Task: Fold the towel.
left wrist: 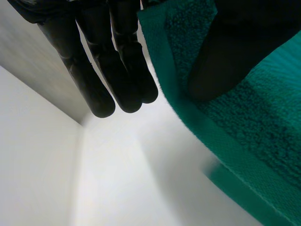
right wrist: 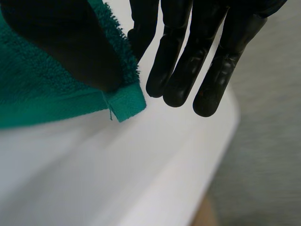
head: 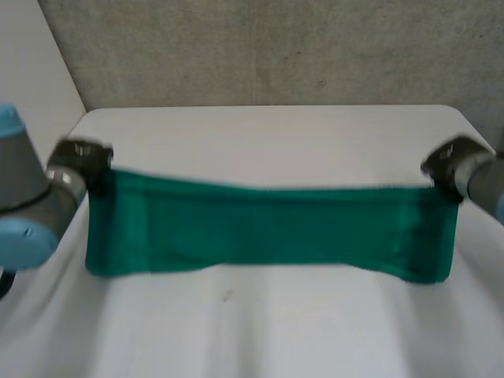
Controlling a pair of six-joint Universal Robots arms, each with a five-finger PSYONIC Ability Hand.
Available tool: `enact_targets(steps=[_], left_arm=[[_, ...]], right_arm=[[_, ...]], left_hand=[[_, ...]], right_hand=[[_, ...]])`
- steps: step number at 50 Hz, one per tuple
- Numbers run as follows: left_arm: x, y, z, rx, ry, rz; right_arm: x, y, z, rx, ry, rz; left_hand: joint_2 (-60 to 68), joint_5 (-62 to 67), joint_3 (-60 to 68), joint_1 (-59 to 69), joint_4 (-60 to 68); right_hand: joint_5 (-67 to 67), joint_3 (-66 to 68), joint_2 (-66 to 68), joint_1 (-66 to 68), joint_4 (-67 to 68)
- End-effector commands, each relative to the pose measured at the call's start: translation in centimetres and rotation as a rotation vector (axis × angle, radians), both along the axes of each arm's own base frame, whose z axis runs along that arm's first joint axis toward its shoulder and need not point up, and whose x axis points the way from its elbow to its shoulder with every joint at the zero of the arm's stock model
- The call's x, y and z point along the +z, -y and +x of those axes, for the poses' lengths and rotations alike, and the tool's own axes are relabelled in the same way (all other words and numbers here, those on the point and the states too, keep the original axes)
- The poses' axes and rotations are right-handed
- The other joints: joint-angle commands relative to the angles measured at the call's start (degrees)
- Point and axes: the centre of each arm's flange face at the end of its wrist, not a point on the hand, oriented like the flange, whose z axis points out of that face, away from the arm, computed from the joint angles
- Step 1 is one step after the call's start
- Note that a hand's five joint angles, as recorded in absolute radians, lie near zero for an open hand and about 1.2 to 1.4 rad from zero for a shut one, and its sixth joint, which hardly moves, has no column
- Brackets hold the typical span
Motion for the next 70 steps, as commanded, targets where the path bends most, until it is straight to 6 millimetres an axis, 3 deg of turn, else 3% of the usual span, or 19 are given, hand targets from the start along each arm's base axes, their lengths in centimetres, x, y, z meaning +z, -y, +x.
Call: enact_targets(steps=[1, 3, 5, 6, 7, 10, 15, 18, 21, 25, 26, 29, 33, 40, 50, 53, 57, 63, 70], left_arm=[[15.8, 4.1, -2.9, 0.009, -0.146, -0.639], [19.7, 3.3, -2.9, 0.004, -0.221, -0.812], [22.3, 2.6, -2.8, -0.004, -0.307, -0.943], [22.3, 2.6, -2.8, -0.004, -0.308, -0.944], [24.1, 2.2, -2.4, -0.013, -0.383, -1.037], [23.6, 2.3, -2.3, -0.031, -0.437, -1.022], [19.4, 3.1, -1.7, -0.020, -0.409, -0.865], [17.5, 3.3, -1.7, -0.018, -0.413, -0.807], [13.8, 3.7, -1.5, -0.008, -0.434, -0.695], [9.0, 3.7, -1.8, -0.008, -0.425, -0.565], [7.9, 3.7, -1.9, -0.005, -0.418, -0.538], [3.6, 3.5, -2.2, 0.002, -0.392, -0.430], [-1.1, 3.2, -2.3, 0.018, -0.360, -0.308], [-6.5, 0.2, -1.0, 0.054, -0.250, -0.093], [-4.3, -8.1, 3.6, 0.105, 0.006, 0.163], [-3.9, -11.1, 4.1, 0.059, 0.104, 0.283], [-3.2, -12.9, 3.8, -0.017, 0.117, 0.338], [-2.1, -10.9, 3.0, -0.069, 0.077, 0.208], [-2.7, -5.7, 1.4, -0.076, 0.049, 0.048]], right_arm=[[13.1, 6.1, 2.2, -0.019, 0.248, -0.640], [14.7, 6.4, 2.3, -0.016, 0.299, -0.721], [20.0, 6.1, 2.0, 0.009, 0.490, -0.973], [20.0, 6.1, 2.0, 0.009, 0.491, -0.975], [23.2, 4.0, 1.6, 0.039, 0.568, -1.090], [23.6, 3.4, 1.6, 0.046, 0.570, -1.095], [20.9, 2.8, 1.9, 0.078, 0.542, -0.980], [16.9, 2.9, 2.3, 0.094, 0.510, -0.822], [15.0, 3.0, 2.5, 0.108, 0.499, -0.754], [8.0, 4.4, 3.0, 0.084, 0.456, -0.538], [8.0, 4.4, 3.0, 0.084, 0.456, -0.538], [2.3, 4.8, 3.2, 0.054, 0.407, -0.339], [-2.1, 4.7, 3.1, 0.025, 0.367, -0.182], [-6.2, 2.9, 2.1, -0.030, 0.277, 0.037], [-3.7, -3.9, -1.0, 0.020, 0.037, 0.181], [-4.0, -6.7, -3.4, 0.064, -0.142, 0.239], [-4.2, -7.9, -4.5, 0.108, -0.238, 0.255], [-3.8, -6.7, -4.4, 0.080, -0.201, 0.197], [-4.1, -2.2, -2.6, 0.026, -0.054, 0.053]], left_hand=[[11.4, 14.4, 11.7, 14.4, 11.5], [11.4, 14.4, 11.7, 14.4, 11.5], [11.4, 14.4, 11.7, 14.4, 11.5], [11.4, 14.4, 11.7, 14.4, 11.5], [11.4, 14.4, 11.7, 14.4, 11.5], [11.4, 14.4, 11.7, 14.4, 11.5], [11.4, 14.4, 11.7, 14.4, 11.5], [11.4, 14.4, 11.7, 14.4, 11.5], [11.4, 14.4, 11.7, 14.4, 11.5], [11.4, 14.4, 11.7, 14.4, 11.5], [11.4, 14.4, 11.7, 14.4, 11.5], [11.4, 14.4, 11.7, 14.4, 11.5], [11.4, 14.4, 11.7, 14.4, 11.5], [11.4, 14.4, 11.7, 14.4, 11.5], [11.4, 14.4, 11.7, 14.4, 11.5], [11.4, 14.4, 11.7, 14.4, 11.5], [11.4, 14.4, 11.7, 14.4, 11.5], [11.4, 14.4, 11.7, 14.4, 11.5], [11.4, 14.4, 11.7, 14.4, 11.5]], right_hand=[[12.0, 12.1, 12.7, 23.8, 11.6], [12.0, 12.1, 12.7, 23.8, 11.6], [12.0, 12.1, 12.7, 23.8, 11.6], [12.0, 12.1, 12.7, 23.8, 11.6], [12.0, 12.1, 12.7, 23.8, 11.6], [12.0, 12.1, 12.7, 23.8, 11.6], [12.0, 12.1, 12.7, 23.8, 11.6], [12.0, 12.1, 12.7, 23.8, 11.6], [12.0, 12.1, 12.7, 23.8, 11.6], [12.0, 12.1, 12.7, 23.8, 11.6], [12.0, 12.1, 12.7, 23.8, 11.6], [12.0, 12.1, 12.7, 23.8, 11.6], [12.0, 12.1, 12.7, 23.8, 11.6], [12.0, 12.1, 12.7, 23.8, 11.6], [12.0, 12.1, 12.7, 23.8, 11.6], [12.0, 12.1, 12.7, 23.8, 11.6], [12.0, 12.1, 12.7, 23.8, 11.6], [12.0, 12.1, 12.7, 23.8, 11.6], [12.0, 12.1, 12.7, 23.8, 11.6]])
